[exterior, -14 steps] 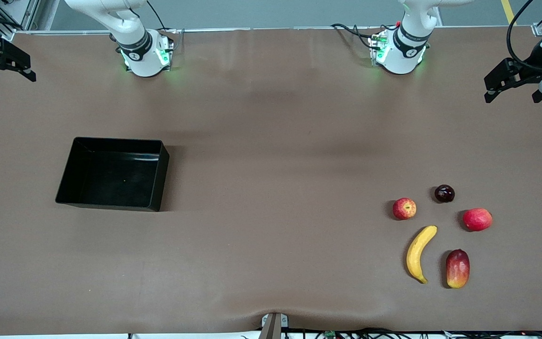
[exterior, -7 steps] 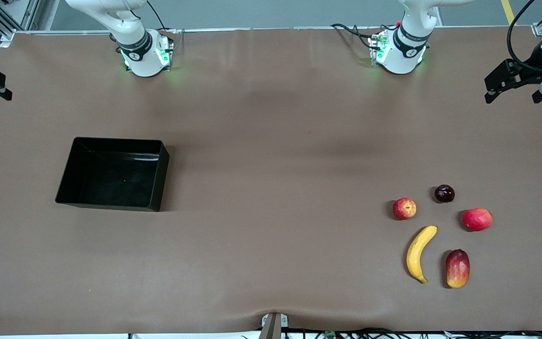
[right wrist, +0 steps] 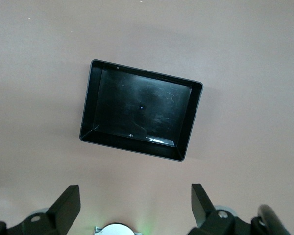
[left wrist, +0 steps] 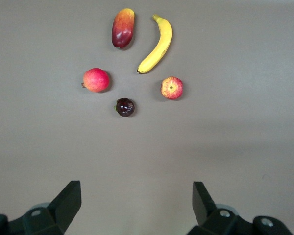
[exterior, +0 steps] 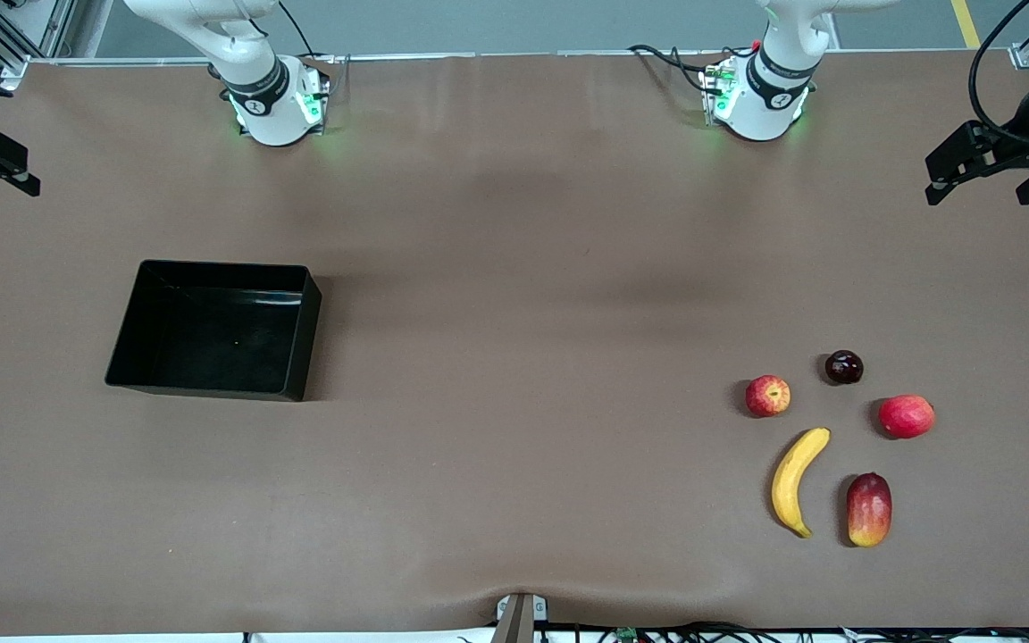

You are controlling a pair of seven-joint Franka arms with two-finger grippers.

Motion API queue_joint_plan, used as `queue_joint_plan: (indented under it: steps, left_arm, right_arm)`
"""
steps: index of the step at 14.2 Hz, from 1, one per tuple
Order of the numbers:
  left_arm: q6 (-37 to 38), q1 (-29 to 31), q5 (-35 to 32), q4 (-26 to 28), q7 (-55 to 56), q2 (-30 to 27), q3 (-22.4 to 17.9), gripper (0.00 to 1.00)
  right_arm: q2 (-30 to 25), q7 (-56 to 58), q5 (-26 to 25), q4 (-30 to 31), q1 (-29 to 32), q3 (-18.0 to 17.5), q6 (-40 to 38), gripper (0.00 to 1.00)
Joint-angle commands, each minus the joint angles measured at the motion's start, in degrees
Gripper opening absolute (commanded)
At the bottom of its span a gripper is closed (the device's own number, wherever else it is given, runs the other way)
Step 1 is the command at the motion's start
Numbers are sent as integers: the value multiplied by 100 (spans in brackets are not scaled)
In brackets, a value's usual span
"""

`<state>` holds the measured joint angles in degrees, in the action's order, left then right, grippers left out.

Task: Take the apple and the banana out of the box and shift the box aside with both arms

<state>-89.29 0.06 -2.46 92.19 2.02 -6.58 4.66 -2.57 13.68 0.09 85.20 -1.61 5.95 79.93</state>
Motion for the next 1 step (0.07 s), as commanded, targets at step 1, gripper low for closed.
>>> queue_joint_plan:
  steps: [1]
  left_arm:
    - [131, 38, 140, -140, -114, 34, 9, 100]
  right_arm:
    - [-16, -111, 114, -65, -15, 11, -56, 100]
